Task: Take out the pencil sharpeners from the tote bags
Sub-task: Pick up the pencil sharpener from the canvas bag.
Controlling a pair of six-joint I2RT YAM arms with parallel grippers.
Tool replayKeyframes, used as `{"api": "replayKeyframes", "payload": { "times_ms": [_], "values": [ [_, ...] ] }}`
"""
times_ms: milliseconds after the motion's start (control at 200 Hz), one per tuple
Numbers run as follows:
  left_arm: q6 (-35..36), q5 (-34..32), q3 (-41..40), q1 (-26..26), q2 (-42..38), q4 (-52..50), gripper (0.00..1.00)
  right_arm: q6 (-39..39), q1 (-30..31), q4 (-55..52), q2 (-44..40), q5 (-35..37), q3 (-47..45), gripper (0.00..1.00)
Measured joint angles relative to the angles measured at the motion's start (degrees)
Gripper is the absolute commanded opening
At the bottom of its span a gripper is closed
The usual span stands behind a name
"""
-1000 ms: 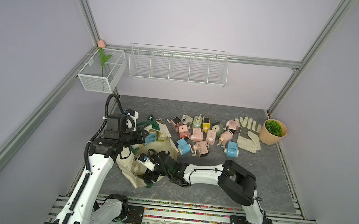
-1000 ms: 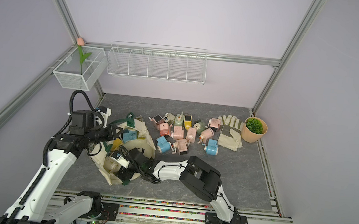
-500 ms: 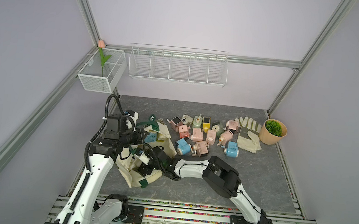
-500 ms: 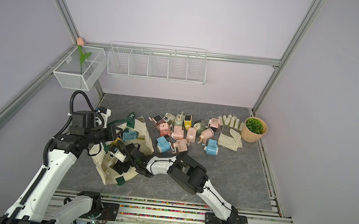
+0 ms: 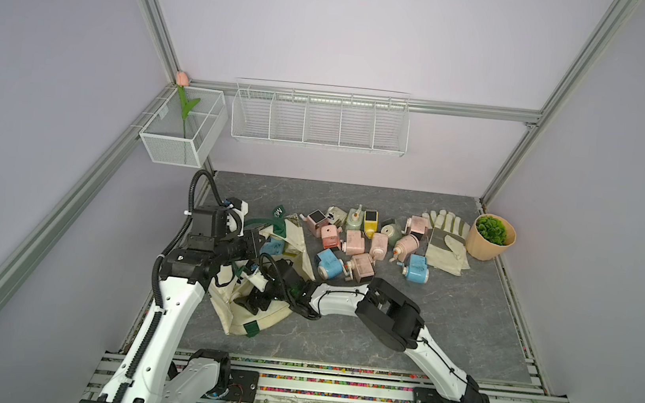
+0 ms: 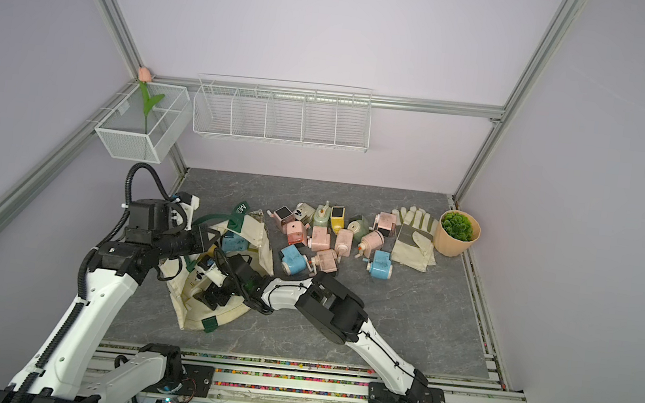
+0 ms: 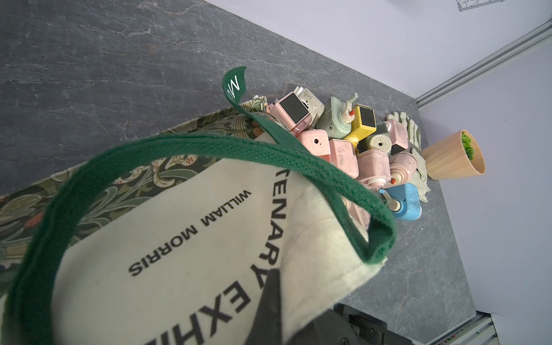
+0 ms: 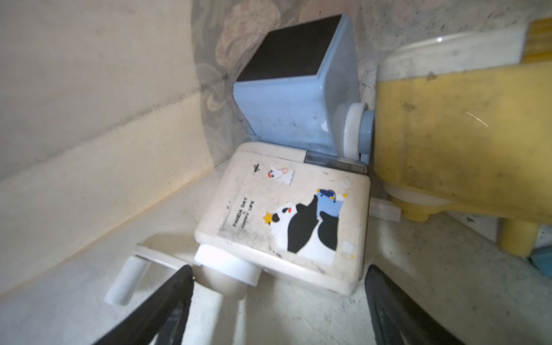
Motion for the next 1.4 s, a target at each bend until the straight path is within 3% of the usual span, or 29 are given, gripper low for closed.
{"api": "replayKeyframes", "payload": {
  "times_ms": [465, 890, 1235, 1400],
  "values": [
    [0.0, -0.4, 0.0, 0.0, 0.0, 0.0, 0.00, 4.3, 2.2, 3.7, 0.0, 5.9, -0.7, 0.89],
    [0.0, -0.5, 0.0, 0.0, 0.0, 0.0, 0.00, 9.2, 2.6, 4.0, 0.0, 6.9, -0.9, 0.89],
    [0.0, -0.5, 0.0, 0.1, 0.0, 0.8, 0.00, 8.4, 2.6, -0.7, 0.2, 9.9, 6.2, 0.89],
    [0.0, -0.9, 0.0, 0.1, 0.0, 1.0, 0.00, 7.2, 2.6, -4.7, 4.3, 9.0, 11.8, 0.89]
  ]
}}
